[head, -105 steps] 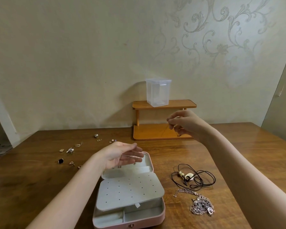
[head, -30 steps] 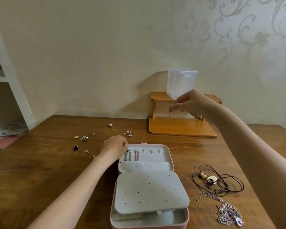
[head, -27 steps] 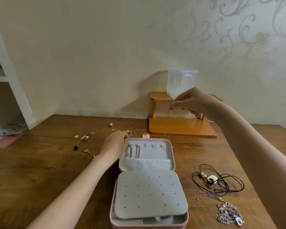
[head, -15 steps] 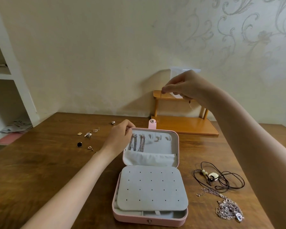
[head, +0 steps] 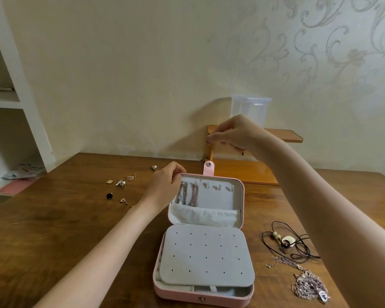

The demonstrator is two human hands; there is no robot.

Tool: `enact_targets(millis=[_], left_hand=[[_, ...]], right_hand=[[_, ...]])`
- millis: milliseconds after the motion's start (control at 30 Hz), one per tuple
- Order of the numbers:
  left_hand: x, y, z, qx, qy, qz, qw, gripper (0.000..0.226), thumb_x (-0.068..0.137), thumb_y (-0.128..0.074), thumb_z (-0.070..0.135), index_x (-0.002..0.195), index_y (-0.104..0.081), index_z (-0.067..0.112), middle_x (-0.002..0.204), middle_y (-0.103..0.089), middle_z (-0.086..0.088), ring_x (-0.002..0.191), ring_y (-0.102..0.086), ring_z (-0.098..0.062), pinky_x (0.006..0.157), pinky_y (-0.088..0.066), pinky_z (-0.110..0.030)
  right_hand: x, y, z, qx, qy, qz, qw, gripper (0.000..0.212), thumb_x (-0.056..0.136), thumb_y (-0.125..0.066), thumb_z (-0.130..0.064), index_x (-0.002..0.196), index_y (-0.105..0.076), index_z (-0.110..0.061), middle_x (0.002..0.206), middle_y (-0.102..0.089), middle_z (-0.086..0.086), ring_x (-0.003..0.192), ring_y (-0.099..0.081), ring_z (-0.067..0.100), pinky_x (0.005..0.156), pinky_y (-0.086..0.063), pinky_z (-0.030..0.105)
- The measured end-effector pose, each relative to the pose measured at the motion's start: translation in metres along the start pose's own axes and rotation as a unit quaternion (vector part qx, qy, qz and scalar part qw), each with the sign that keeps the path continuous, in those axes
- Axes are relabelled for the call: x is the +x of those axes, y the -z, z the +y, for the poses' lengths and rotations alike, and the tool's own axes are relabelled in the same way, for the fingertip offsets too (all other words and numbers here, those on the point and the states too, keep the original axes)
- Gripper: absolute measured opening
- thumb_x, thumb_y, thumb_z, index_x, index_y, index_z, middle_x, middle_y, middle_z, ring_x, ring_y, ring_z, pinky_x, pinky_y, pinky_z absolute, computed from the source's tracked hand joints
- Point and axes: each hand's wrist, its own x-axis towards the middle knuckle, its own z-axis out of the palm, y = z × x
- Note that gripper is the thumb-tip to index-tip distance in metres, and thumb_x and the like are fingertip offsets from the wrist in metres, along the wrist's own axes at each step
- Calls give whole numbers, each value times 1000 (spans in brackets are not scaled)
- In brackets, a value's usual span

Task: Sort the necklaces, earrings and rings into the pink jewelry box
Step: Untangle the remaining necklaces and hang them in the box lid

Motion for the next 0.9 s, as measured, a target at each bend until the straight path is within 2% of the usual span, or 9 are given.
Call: enact_targets(millis=[200,333,400,533,700,767,867,900], left_hand=[[2,3,3,3,1,-19,1000,24,96,-40,8,115,-55,11,102,-57,2,89,-51,-7,66,-39,-6],[3,3,5,11,5,-37,999,27,97,-39,9,117,-56,11,112,-59,-1,96,-49,-7,76,-41,-17],[3,3,6,10,7,-41,999,28,97,-38,8,118,-56,9,115,-59,-3,98,-50,-7,78,-42,-18],[4,3,7,6,10,-45,999,28,97,-38,8,118,-56,8,117,-59,-6,99,-50,-9,80,-42,-19],[4,2,4,14,7,-47,999,27,97,-37,8,112,-59,9,113,-61,-7,97,-54,-10,73,-45,-15],[5,0,4,24,9,-46,999,28,97,-37,8,112,-60,9,112,-60,-6,95,-54,-10,68,-43,-10],[5,0,6,29,15,-44,999,28,98,-37,9,114,-60,9,113,-58,-7,93,-52,-8,62,-43,-9],[5,0,7,30,16,-44,998,28,98,-37,9,114,-60,9,114,-58,-7,94,-52,-8,63,-43,-9]], right_hand=[[-2,2,-3,-10,22,12,1000,21,86,-63,-18,98,-69,-3,65,-48,-4,56,-36,7,33,-28,5],[-1,4,-6,-3,26,24,999,20,85,-64,-20,97,-69,-4,69,-50,-5,59,-38,7,33,-28,4],[-1,5,-7,-4,32,29,999,20,85,-64,-20,96,-69,-5,69,-50,-5,60,-38,7,33,-28,4],[-1,5,-3,-29,37,33,998,21,86,-64,-20,97,-70,-4,69,-50,-6,67,-45,9,49,-32,13],[-3,8,-7,-14,54,46,997,17,85,-64,-20,92,-71,-6,72,-55,-4,69,-48,9,58,-37,16],[-4,13,-15,-21,76,49,996,14,84,-65,-20,89,-71,-8,71,-57,-2,67,-48,10,54,-37,14],[-3,19,-23,-44,88,37,994,14,84,-65,-20,90,-71,-8,62,-52,-7,53,-41,4,39,-30,6],[-2,19,-23,-56,85,32,994,14,84,-65,-20,91,-71,-9,62,-52,-7,53,-41,4,41,-31,7]])
